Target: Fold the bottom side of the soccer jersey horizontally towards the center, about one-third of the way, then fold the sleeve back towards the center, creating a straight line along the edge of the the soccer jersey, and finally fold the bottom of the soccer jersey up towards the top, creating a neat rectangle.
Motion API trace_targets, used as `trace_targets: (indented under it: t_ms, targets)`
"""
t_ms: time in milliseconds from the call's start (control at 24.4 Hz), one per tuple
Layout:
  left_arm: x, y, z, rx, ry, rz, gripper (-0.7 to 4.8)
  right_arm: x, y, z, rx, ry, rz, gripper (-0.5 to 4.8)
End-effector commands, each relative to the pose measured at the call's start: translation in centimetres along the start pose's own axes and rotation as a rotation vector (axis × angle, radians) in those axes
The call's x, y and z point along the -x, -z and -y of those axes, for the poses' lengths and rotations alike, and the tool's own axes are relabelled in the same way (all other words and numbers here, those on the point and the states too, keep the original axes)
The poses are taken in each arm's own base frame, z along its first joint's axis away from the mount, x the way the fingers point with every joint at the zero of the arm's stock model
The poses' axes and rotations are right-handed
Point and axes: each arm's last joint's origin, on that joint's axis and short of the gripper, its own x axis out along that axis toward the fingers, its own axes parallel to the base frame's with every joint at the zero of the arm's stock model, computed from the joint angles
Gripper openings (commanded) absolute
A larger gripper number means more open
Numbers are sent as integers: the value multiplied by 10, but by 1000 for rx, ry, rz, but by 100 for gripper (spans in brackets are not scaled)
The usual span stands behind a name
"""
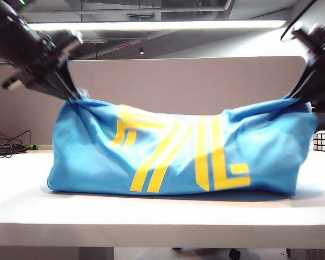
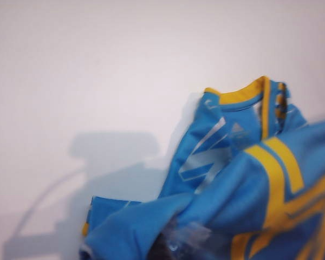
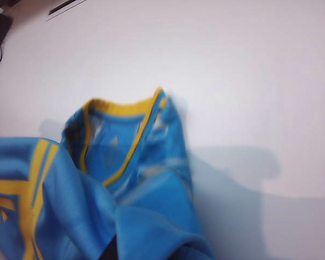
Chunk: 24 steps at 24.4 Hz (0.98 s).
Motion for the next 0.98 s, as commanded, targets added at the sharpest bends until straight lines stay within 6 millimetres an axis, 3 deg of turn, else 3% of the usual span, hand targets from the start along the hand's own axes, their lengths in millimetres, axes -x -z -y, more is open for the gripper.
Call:
trace_targets:
  t_ms: [41,328,369,410,451,492,574,739,903,985]
  targets:
    - [-29,-25,-11,-31,-5,14,-5,-31,-27,8,14,-7,17,-7]
    - [-92,-43,-37,-28,-22,-8,-5,-92,-62,29,5,-2,-21,4]
    - [-100,-44,-41,-30,-30,-4,-2,-99,-66,32,17,-15,-21,57]
    - [-105,-45,-48,-33,-39,11,40,-104,-71,36,23,-42,-14,155]
    - [-108,-46,-52,-36,-41,27,145,-106,-77,40,25,-62,0,268]
    - [-104,-47,-59,-35,-60,40,214,-102,-84,41,28,-69,17,306]
    - [-97,-50,-64,-26,-60,51,216,-93,-92,43,24,-94,32,306]
    - [-63,-56,-71,15,-34,48,213,-63,-99,38,12,-138,14,292]
    - [-22,-64,-64,18,-52,57,199,-30,-96,24,65,-147,-4,196]
    - [1,-66,-56,-10,-51,66,146,-14,-90,15,96,-148,6,123]
